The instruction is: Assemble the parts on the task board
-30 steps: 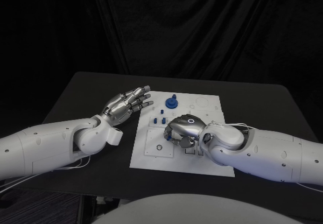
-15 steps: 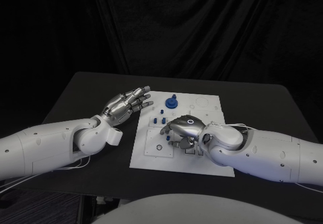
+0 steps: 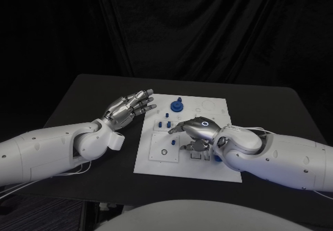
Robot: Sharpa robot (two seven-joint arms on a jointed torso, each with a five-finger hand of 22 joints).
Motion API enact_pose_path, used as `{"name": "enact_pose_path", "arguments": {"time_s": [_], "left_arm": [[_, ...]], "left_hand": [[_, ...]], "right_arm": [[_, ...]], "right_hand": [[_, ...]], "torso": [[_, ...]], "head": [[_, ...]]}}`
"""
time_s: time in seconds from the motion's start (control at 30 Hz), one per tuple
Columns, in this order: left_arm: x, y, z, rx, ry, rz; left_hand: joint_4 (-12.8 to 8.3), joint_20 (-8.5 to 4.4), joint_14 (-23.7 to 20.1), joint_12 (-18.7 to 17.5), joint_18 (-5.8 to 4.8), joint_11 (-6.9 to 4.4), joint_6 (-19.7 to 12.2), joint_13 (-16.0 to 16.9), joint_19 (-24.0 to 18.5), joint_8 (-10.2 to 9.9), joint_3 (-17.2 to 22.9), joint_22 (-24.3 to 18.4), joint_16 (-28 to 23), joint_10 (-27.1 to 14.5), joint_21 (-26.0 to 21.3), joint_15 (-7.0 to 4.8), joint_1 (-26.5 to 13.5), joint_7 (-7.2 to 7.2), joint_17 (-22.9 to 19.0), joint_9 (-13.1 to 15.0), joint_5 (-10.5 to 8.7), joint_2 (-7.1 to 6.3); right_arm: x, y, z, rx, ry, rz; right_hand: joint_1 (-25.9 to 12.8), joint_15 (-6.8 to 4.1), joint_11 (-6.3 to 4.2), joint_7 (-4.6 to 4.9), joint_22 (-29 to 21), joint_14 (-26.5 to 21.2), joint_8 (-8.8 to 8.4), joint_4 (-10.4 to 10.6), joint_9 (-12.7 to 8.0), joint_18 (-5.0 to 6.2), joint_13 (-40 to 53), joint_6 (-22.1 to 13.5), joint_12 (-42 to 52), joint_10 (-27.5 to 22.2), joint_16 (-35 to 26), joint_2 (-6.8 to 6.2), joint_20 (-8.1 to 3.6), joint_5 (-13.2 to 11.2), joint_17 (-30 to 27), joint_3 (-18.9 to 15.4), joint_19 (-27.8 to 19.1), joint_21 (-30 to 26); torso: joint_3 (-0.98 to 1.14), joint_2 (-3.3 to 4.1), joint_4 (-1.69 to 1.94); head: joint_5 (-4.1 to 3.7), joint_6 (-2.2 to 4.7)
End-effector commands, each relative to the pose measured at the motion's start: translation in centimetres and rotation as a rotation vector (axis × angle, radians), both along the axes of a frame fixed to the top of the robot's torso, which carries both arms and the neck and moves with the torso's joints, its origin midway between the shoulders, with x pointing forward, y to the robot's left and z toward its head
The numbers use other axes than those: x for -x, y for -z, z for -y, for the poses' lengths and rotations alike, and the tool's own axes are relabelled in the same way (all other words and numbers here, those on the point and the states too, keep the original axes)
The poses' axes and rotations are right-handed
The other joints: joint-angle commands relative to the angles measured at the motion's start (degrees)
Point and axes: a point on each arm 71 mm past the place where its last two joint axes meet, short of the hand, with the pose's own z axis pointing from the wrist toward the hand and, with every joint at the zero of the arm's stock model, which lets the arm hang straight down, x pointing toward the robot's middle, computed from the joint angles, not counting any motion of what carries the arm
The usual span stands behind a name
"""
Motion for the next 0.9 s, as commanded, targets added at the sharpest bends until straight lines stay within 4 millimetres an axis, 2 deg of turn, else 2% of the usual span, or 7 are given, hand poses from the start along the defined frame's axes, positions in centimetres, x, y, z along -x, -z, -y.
{"name": "enact_pose_path", "arguments": {"time_s": [0.03, 0.23, 0.33, 0.43, 0.63, 0.77, 0.9], "left_arm": [[0.1, -0.5, -0.2, 0.052, -0.022, 0.057], [0.1, -0.6, -0.3, 0.048, -0.027, 0.057], [0.2, -0.6, -0.3, 0.047, -0.029, 0.057], [0.2, -0.6, -0.3, 0.047, -0.033, 0.060], [0.1, -0.6, -0.5, 0.039, -0.051, 0.069], [0.1, -0.6, -0.5, 0.035, -0.059, 0.072], [0.1, -0.6, -0.6, 0.034, -0.064, 0.076]], "left_hand": [[0.0, 0.21, 0.0, 0.5, 0.38, 0.43, 0.6, 0.1, 0.2, 0.4, 0.5, 0.1, 0.3, 0.0, 0.1, 0.52, 0.6, 1.01, 0.1, 0.1, 0.25, 0.10], [-0.2, 0.17, 0.0, 0.1, 0.31, 0.26, 0.5, 0.0, -0.1, 0.5, 0.5, -0.6, 0.2, -0.1, -0.1, 0.55, 0.6, 1.06, 0.1, 0.1, 0.24, -0.12], [-0.5, -0.10, -0.6, -0.9, -0.06, -1.57, -1.1, -0.2, -1.5, 0.3, 0.6, -2.3, -0.6, -0.2, -0.6, 0.66, 0.2, 0.20, -0.1, -0.2, 0.21, -0.39], [-0.7, -0.25, -0.8, -1.5, -0.13, -2.21, -3.1, -0.2, -1.8, -0.3, 0.6, -2.6, -0.8, -0.3, -0.6, 0.61, 0.0, -0.63, -0.1, -0.5, 0.18, -0.48], [-1.0, -0.76, -1.3, -2.6, -0.06, -0.90, -8.8, -0.3, -2.0, -1.5, 0.3, -3.3, -1.7, -0.4, -0.5, 0.06, -1.2, -5.13, -0.3, -1.1, -0.08, -0.55], [-1.3, -1.99, -1.4, -2.8, 0.08, -1.94, -8.6, -0.3, -4.5, -1.3, -0.1, -7.1, -2.2, -0.1, -1.4, -1.44, -1.7, -4.13, -0.4, -1.0, -0.16, -0.65], [-1.8, -1.57, -1.5, -4.4, 0.25, -2.73, -14.5, -0.4, -4.7, -2.0, -0.7, -7.7, -2.7, 0.3, -1.3, -1.02, -2.5, -9.43, -0.4, -1.7, -0.44, -0.43]], "right_arm": [[-0.9, -2.3, 1.0, -0.049, 0.042, 0.034], [-2.6, -5.4, 4.2, -0.030, 0.154, -0.012], [-3.1, -6.1, 5.9, -0.036, 0.198, -0.004], [-3.6, -6.3, 7.3, -0.040, 0.233, 0.004], [-4.4, -5.7, 9.9, -0.026, 0.288, 0.004], [-4.4, -5.1, 10.8, -0.014, 0.305, -0.009], [-4.2, -4.3, 11.2, -0.002, 0.313, -0.027]], "right_hand": [[1.4, 0.34, -0.14, 1.19, 2.8, -0.4, 1.44, -0.3, 0.6, -0.05, 0.2, 4.1, 1.9, 1.8, -0.2, 1.34, 0.28, 1.9, -0.1, 1.0, 0.0, -0.5], [1.5, 0.49, -0.28, 2.40, 4.0, 1.0, 2.46, -1.0, 0.4, -0.50, 0.0, 6.8, 3.4, 2.6, 1.5, 3.32, 0.46, 4.3, 2.1, 2.0, 1.7, 2.3], [0.5, -0.12, 0.00, 0.40, 4.1, 1.0, 0.91, -1.2, -0.9, -0.35, -2.2, 5.1, 0.9, -1.2, 1.2, 3.15, 0.08, 4.5, 1.3, 1.9, 2.0, 1.9], [0.1, -0.09, 0.09, 0.55, 4.2, 1.1, 0.50, -0.9, -1.4, -0.44, -2.6, 4.1, 0.6, -1.5, 1.3, 2.85, 0.02, 4.2, 1.4, 1.8, 2.2, 2.2], [-1.8, 0.48, 0.15, 1.44, 4.5, 1.8, 0.51, 0.0, -1.9, -0.68, -3.2, 5.9, 1.2, 0.9, 1.8, 3.04, 0.40, 1.7, 2.0, 1.4, 3.0, 2.8], [-4.4, 0.97, 0.06, 1.50, 4.5, 1.8, 0.35, 0.1, -2.4, -0.70, -3.2, 6.4, 1.8, 2.9, 1.8, 3.18, 0.83, -0.9, 2.0, 0.8, 3.1, 2.7], [-7.3, 1.30, -0.13, 1.57, 4.6, 2.0, 0.22, 0.1, -2.9, -0.73, -3.0, 6.9, 2.8, 5.4, 2.1, 3.32, 1.16, -3.0, 2.2, 0.5, 3.4, 2.8]], "torso": [[-0.01, 0.01, 0.04], [0.03, -0.03, -0.14], [-0.03, -0.05, 0.02], [-0.03, -0.02, 0.02], [-0.21, -0.15, 0.08], [-0.21, -0.07, -0.09], [-0.07, 0.00, -0.19]], "head": [[-0.06, -0.01], [-0.75, -0.01], [-1.39, -0.01], [-1.55, -0.01], [-1.86, -0.01], [-1.72, -0.01], [-1.88, -0.01]]}}
